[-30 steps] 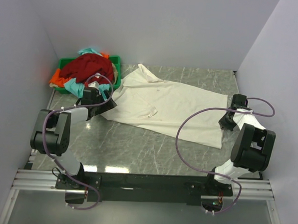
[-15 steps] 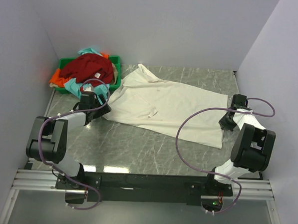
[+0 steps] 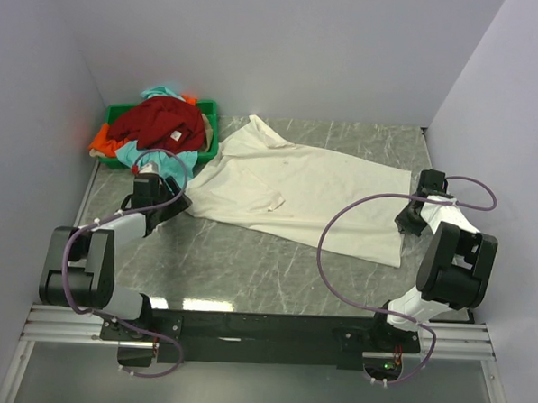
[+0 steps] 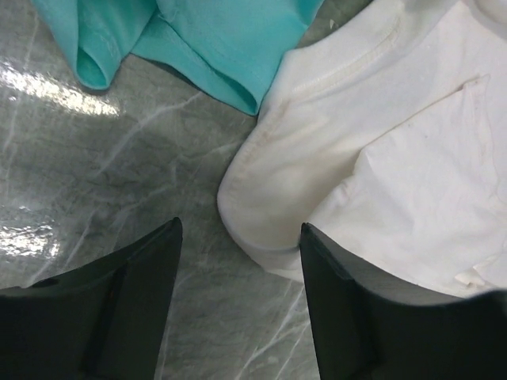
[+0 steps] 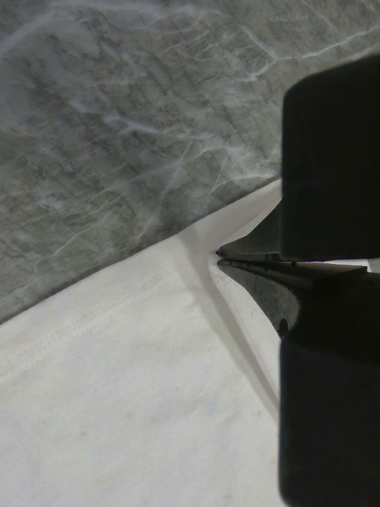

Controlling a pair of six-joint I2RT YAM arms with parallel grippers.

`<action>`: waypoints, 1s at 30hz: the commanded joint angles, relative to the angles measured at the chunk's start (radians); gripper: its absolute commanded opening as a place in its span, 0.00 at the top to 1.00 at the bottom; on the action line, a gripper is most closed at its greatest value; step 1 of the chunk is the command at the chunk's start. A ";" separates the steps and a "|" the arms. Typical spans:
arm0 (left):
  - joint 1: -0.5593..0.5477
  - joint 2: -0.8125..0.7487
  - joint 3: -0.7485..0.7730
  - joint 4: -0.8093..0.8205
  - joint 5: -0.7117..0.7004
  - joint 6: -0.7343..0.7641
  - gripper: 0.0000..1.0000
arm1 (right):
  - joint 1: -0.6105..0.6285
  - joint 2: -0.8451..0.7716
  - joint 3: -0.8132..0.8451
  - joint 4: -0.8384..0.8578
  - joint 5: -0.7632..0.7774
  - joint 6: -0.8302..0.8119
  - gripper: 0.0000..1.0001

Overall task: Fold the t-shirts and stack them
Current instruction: Fold the tshirt

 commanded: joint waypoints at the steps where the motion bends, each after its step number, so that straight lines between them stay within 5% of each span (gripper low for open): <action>1: 0.008 -0.031 -0.020 0.041 0.056 -0.008 0.35 | -0.010 0.011 -0.003 0.011 0.013 -0.003 1.00; 20: 0.023 0.107 0.039 0.081 0.128 -0.006 0.51 | -0.010 0.015 -0.003 0.009 0.010 -0.003 1.00; 23: 0.023 0.116 0.046 0.081 0.113 -0.006 0.57 | -0.010 0.017 -0.003 0.009 0.013 -0.003 1.00; 30: 0.023 0.147 0.060 0.075 0.084 -0.003 0.91 | -0.012 -0.007 -0.012 0.008 0.038 0.004 1.00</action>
